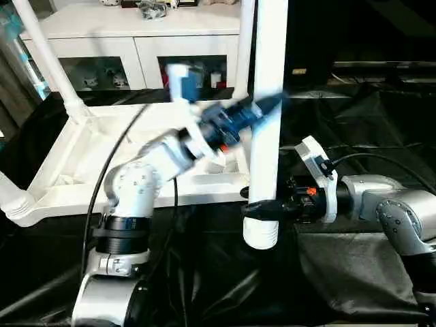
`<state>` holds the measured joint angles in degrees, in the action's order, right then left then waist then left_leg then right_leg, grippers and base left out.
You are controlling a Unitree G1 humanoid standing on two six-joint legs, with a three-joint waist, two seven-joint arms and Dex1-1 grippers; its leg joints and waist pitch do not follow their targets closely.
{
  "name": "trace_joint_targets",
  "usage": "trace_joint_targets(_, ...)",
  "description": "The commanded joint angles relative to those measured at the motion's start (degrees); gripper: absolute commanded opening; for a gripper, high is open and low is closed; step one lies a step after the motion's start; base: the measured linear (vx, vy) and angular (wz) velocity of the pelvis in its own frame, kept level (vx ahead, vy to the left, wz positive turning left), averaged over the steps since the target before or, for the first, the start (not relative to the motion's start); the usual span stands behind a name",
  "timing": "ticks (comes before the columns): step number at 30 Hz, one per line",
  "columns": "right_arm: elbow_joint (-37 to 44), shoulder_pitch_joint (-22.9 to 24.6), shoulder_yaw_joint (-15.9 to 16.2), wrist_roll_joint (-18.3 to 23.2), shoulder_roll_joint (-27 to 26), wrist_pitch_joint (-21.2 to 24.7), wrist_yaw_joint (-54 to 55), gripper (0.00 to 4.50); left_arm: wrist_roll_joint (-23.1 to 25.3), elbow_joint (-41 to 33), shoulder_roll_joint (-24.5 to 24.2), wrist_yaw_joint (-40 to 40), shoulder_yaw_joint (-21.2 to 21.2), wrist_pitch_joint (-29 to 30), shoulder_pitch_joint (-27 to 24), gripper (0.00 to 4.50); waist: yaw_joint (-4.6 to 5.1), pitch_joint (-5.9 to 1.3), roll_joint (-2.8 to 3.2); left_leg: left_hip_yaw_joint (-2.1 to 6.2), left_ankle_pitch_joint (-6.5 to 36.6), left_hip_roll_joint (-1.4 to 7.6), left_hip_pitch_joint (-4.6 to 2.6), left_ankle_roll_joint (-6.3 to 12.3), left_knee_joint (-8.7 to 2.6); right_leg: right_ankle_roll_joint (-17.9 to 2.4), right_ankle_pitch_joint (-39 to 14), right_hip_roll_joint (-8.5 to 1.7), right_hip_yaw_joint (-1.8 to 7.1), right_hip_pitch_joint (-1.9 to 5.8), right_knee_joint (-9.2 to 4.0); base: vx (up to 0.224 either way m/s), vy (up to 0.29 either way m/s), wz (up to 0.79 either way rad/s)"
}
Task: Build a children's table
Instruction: Pick table leg
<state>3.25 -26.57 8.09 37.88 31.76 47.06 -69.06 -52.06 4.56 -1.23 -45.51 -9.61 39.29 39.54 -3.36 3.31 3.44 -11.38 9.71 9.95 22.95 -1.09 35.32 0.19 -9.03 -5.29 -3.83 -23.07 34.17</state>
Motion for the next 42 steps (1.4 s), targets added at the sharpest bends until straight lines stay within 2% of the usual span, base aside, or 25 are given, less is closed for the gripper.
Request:
trace_joint_targets(1,1.49,0.49,-2.25,1.15,0.15,-0.56,0.71,1.89,-3.2,0.92,0.45,2.42,-4.52,-1.95,1.46,2.94,-0.13,-4.52,-1.17,1.49,11.64,2.61,-1.58,2.52,-3.69,-11.03,-19.44,-2.74,1.81,2.7,-4.33,0.0,0.0,0.0)
trace_joint_targets(3,2.45,1.27,-3.93,1.76,-0.55,-0.81,2.55,1.89,-6.27,4.59,0.25,4.68,-9.77,-4.28,3.75,2.94,-0.17,-4.49,-1.34,1.39,11.59,2.3,-1.57,2.68,-3.56,-10.68,-20.16,-2.67,1.68,2.7,-4.57,0.0,0.0,0.0)
trace_joint_targets(5,2.92,1.69,-4.74,1.85,-0.95,-1.11,3.65,1.89,-5.91,6.0,-0.53,4.69,-10.83,-4.99,4.2,2.94,-0.12,-4.53,-1.38,1.54,11.52,2.4,-1.56,2.7,-3.65,-10.0,-20.47,-2.67,1.64,2.73,-4.48,0.0,0.0,0.0)
trace_joint_targets(9,3.82,3.24,-7.67,1.68,-2.1,-2.49,7.45,1.89,2.41,9.89,-4.95,2.0,-7.25,-7.46,3.31,2.94,0.07,-4.52,-1.13,1.58,12.06,2.47,-1.81,2.41,-3.86,-8.42,-21.78,-2.47,1.72,2.35,-4.59,0.0,0.0,0.0)
trace_joint_targets(10,3.88,3.91,-9.03,1.29,-2.55,-3.22,9.32,1.89,10.13,11.07,-7.7,0.84,-1.43,-10.0,2.22,2.94,-0.02,-4.49,-1.03,1.74,12.54,2.73,-2.05,1.93,-4.08,-7.95,-21.97,-2.64,1.88,2.17,-4.86,0.0,0.0,0.0)
trace_joint_targets(13,2.89,4.8,-11.33,-1.78,-3.92,-5.7,15.35,1.89,22.67,14.57,-12.44,-2.27,10.27,-16.06,1.01,2.94,0.08,-4.42,-0.87,2.03,13.81,2.83,-2.05,0.83,-4.49,-6.1,-23.48,-2.73,1.99,2.02,-5.12,0.0,0.0,0.0)
trace_joint_targets(14,2.12,4.75,-11.38,-3.44,-4.36,-6.84,17.41,1.89,24.07,15.25,-12.86,-2.89,11.73,-17.16,1.03,2.94,0.29,-4.49,-0.65,1.92,14.28,2.74,-2.13,-0.3,-4.51,-5.83,-23.33,-2.75,2.08,1.84,-4.84,0.0,0.0,0.0)
trace_joint_targets(15,-0.17,4.52,-11.2,-7.99,-5.35,-9.6,23.03,1.89,28.05,17.08,-13.99,-4.27,15.58,-20.38,1.22,2.94,0.45,-4.51,-0.37,1.86,14.57,2.66,-2.1,-1.36,-4.57,-6.1,-22.87,-2.73,2.03,1.84,-4.92,0.0,0.0,0.0)
trace_joint_targets(16,-1.59,4.39,-10.99,-10.72,-5.87,-11.68,26.13,1.88,30.59,18.16,-14.76,-5.49,17.96,-22.72,1.33,2.94,0.45,-4.51,-0.51,1.95,14.65,2.62,-2.05,-1.79,-4.6,-6.33,-22.68,-2.87,2.03,1.78,-5.01,0.0,0.0,0.0)
trace_joint_targets(17,-2.83,4.3,-11.1,-12.7,-6.39,-13.22,28.73,1.88,33.22,19.54,-15.62,-7.23,20.34,-25.06,1.53,2.94,0.57,-4.57,-0.13,1.97,15.37,2.55,-2.09,-2.56,-4.63,-7.02,-22.27,-3.01,2.05,1.83,-4.83,0.0,0.0,0.0)
trace_joint_targets(18,-2.9,4.29,-11.11,-12.78,-6.42,-13.28,28.85,1.88,33.39,19.64,-15.68,-7.35,20.49,-25.19,1.54,2.94,0.87,-4.56,-0.46,1.86,16.28,2.39,-1.96,-2.8,-4.64,-7.51,-21.92,-2.95,2.02,2.03,-4.85,0.0,0.0,0.0)
trace_joint_targets(20,-3.61,4.23,-11.28,-13.62,-6.7,-13.95,30.18,1.88,35.17,20.7,-16.34,-8.59,22.11,-26.54,1.71,2.94,1.14,-4.58,-0.43,1.87,16.81,2.37,-1.85,-2.38,-4.64,-8.57,-20.41,-2.97,2.06,2.29,-4.61,0.0,0.0,0.0)
trace_joint_targets(22,-4.0,4.85,-11.44,-16.05,-6.84,-14.83,34.03,1.88,41.91,26.98,-18.37,-13.49,27.82,-32.67,2.78,2.94,1.44,-4.61,0.19,1.88,17.0,2.36,-1.88,-1.6,-4.55,-9.17,-19.3,-2.94,2.04,2.32,-4.51,0.0,0.0,0.0)
trace_joint_targets(23,-3.54,5.32,-11.36,-16.37,-6.85,-14.84,34.5,1.88,43.44,28.99,-18.73,-14.83,28.94,-34.51,3.26,2.94,1.77,-4.57,0.02,1.84,16.93,2.17,-1.75,-1.13,-4.52,-8.62,-19.85,-2.78,2.0,2.34,-4.84,0.0,0.0,0.0)
trace_joint_targets(26,-2.71,6.29,-11.29,-16.58,-7.12,-15.93,34.29,1.88,44.82,32.1,-19.12,-16.73,30.14,-36.24,4.33,2.94,1.9,-4.82,0.25,1.74,15.8,2.27,-1.67,-0.09,-4.39,-9.77,-17.73,-3.0,2.06,2.58,-4.65,0.0,0.0,0.0)
trace_joint_targets(28,-2.02,7.59,-10.92,-16.82,-7.13,-15.84,34.29,1.88,46.62,37.37,-19.52,-18.98,31.67,-38.39,6.67,2.59,1.87,-4.97,0.25,1.78,14.47,2.39,-1.58,0.74,-4.38,-11.29,-15.13,-3.03,1.99,2.82,-4.26,0.0,0.0,0.0)
trace_joint_targets(29,-1.95,7.86,-10.85,-16.98,-7.31,-16.01,34.48,1.88,47.42,39.33,-19.54,-19.15,32.05,-39.43,7.57,2.59,1.86,-4.9,0.8,1.79,14.56,2.33,-1.61,0.89,-4.34,-11.5,-15.21,-3.0,1.93,2.71,-4.33,0.0,0.0,0.0)
trace_joint_targets(30,-1.93,8.02,-10.79,-17.14,-7.47,-16.22,34.67,1.88,48.17,40.84,-19.58,-19.27,32.47,-40.05,8.33,2.59,1.87,-4.99,0.53,1.7,15.32,2.37,-1.89,0.84,-4.24,-11.95,-15.13,-2.95,1.92,2.61,-4.35,0.0,0.0,0.0)
trace_joint_targets(31,-1.87,8.23,-10.65,-17.29,-7.66,-16.49,34.94,1.88,49.14,42.67,-19.57,-19.55,32.9,-40.91,9.22,2.59,1.92,-4.89,0.45,1.71,15.42,2.34,-1.75,0.96,-4.33,-12.11,-15.3,-2.94,1.91,2.69,-4.42,0.0,0.0,0.0)
trace_joint_targets(33,-1.53,8.58,-10.37,-17.42,-7.87,-16.74,35.44,1.88,50.39,45.71,-19.29,-20.28,33.21,-42.2,10.67,2.22,1.83,-4.87,0.65,1.73,15.73,2.39,-1.82,0.9,-4.34,-12.35,-15.9,-3.04,1.9,2.71,-4.33,0.0,0.0,0.0)
trace_joint_targets(34,-1.41,8.68,-10.31,-17.44,-7.92,-16.77,35.62,1.88,50.64,46.69,-19.13,-20.58,33.18,-42.66,11.1,2.17,1.79,-4.86,1.05,1.77,15.74,2.4,-1.85,0.93,-4.35,-12.4,-15.92,-3.06,1.9,2.69,-4.37,0.0,0.0,0.0)
trace_joint_targets(38,-0.73,9.38,-10.19,-17.35,-8.05,-16.7,35.58,1.88,51.54,50.42,-18.25,-21.56,33.32,-43.85,12.58,1.77,1.78,-4.86,1.06,1.63,15.67,2.34,-1.81,1.46,-4.2,-12.89,-16.38,-3.11,1.89,2.78,-4.47,0.0,0.0,0.0)
trace_joint_targets(39,-0.6,9.51,-10.18,-17.33,-8.06,-16.63,35.55,1.88,51.78,51.07,-18.06,-21.55,33.36,-44.21,12.77,1.71,1.9,-4.8,1.44,1.6,15.96,2.27,-1.79,1.6,-4.21,-12.59,-16.94,-3.0,1.83,2.71,-4.76,0.0,0.0,0.0)
trace_joint_targets(41,-0.4,9.69,-10.18,-17.27,-8.07,-16.48,35.51,1.88,52.22,52.31,-17.71,-21.53,33.32,-44.95,13.13,1.65,1.79,-4.88,1.28,1.7,15.72,2.32,-1.73,1.71,-4.17,-12.59,-17.03,-3.15,1.84,2.92,-4.62,0.0,0.0,0.0)
trace_joint_targets(42,-0.32,9.82,-10.17,-17.33,-8.08,-16.46,35.59,1.88,52.56,53.65,-17.31,-21.7,33.35,-45.61,13.52,1.35,1.75,-4.91,1.6,1.72,15.46,2.31,-1.74,1.88,-4.14,-12.61,-17.16,-3.14,1.82,2.85,-4.56,0.0,0.0,0.0)
